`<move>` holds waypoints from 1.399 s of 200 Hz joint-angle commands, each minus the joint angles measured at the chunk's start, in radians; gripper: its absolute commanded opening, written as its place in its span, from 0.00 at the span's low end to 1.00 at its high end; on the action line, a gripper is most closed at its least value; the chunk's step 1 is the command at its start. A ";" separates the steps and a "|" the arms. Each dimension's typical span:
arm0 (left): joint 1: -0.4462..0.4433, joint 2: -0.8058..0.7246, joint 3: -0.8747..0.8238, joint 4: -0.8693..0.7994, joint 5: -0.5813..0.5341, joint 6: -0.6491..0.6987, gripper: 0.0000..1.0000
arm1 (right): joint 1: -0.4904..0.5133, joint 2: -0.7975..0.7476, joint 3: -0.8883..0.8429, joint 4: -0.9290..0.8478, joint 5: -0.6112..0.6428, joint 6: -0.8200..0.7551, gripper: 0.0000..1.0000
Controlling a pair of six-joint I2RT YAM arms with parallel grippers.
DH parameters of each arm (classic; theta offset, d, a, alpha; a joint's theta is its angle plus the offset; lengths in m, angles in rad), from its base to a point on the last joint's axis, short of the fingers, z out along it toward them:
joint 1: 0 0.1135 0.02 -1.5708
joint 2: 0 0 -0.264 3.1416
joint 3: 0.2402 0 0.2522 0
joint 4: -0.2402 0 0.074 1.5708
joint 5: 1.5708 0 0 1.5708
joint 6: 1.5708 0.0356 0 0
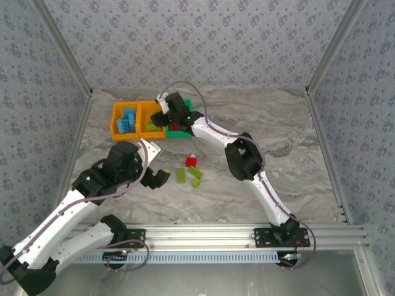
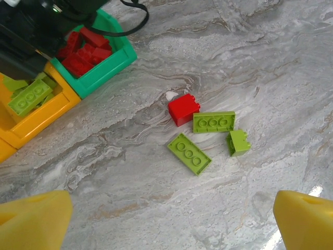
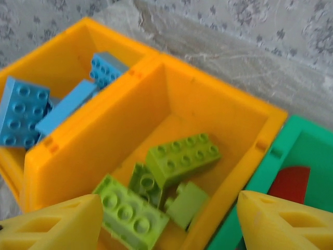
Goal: Sort the legos into containers by color
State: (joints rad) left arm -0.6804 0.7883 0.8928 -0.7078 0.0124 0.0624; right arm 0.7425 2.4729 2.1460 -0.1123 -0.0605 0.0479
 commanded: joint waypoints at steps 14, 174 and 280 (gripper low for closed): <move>0.007 0.001 0.004 -0.009 -0.005 0.009 0.99 | 0.008 -0.292 -0.296 0.046 0.017 -0.054 0.72; 0.004 0.095 0.024 -0.079 0.208 0.082 0.99 | 0.234 -1.077 -1.323 -0.176 0.242 0.780 0.79; -0.002 0.070 0.009 -0.071 0.198 0.084 0.99 | 0.296 -0.742 -1.108 -0.270 0.292 0.979 0.74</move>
State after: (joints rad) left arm -0.6807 0.8585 0.8928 -0.7666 0.1982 0.1314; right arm 1.0176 1.6806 0.9707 -0.3187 0.1959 0.9920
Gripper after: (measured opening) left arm 0.993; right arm 0.769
